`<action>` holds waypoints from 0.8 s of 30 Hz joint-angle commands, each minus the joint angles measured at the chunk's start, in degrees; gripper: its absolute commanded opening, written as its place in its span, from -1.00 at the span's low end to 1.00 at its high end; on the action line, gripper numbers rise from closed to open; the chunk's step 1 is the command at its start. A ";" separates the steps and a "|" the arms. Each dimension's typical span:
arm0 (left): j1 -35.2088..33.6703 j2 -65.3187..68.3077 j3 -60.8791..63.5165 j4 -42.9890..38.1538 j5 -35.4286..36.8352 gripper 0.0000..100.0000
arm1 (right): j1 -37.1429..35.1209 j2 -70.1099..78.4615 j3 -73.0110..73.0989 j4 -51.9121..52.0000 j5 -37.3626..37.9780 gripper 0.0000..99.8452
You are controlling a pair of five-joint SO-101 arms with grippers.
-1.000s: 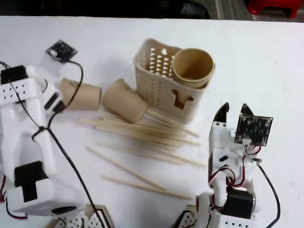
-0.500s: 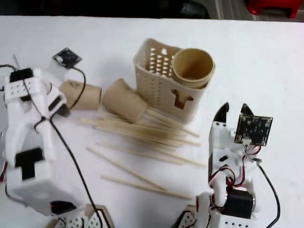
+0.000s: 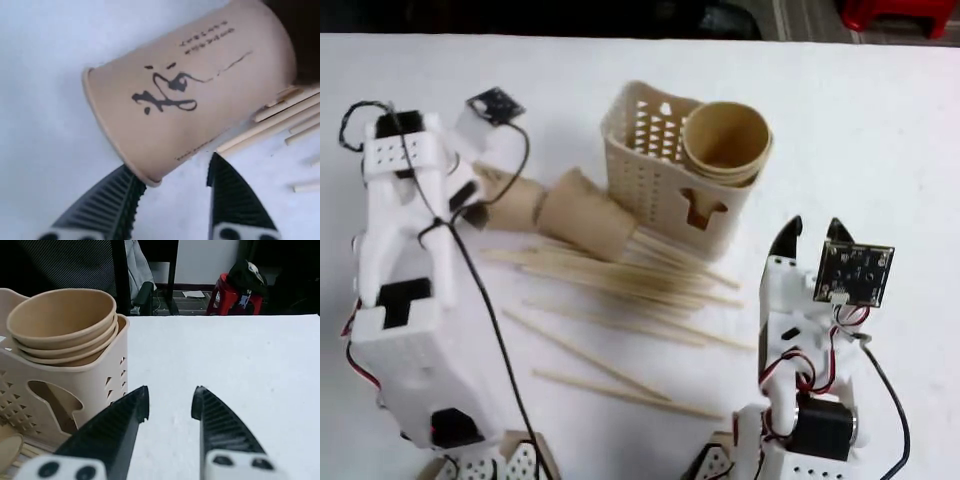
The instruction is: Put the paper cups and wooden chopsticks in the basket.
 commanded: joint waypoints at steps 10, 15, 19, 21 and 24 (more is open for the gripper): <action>6.37 -0.92 -2.55 1.41 5.98 -0.87 | -0.48 -0.48 -0.26 -1.27 0.62 -0.70; 6.81 -5.14 -2.20 2.11 6.07 -0.93 | -0.48 -0.57 -0.26 -1.27 0.62 -0.70; 7.43 -12.18 -2.11 4.84 6.07 -0.95 | -0.48 -0.57 -0.26 -1.27 0.62 -0.70; 8.40 -15.43 -2.11 6.59 6.15 -0.95 | -0.48 -0.57 -0.26 -1.27 0.62 -0.70; 10.51 -20.26 -2.37 10.11 6.15 -0.95 | -0.48 -0.57 -0.26 -1.27 0.62 -0.70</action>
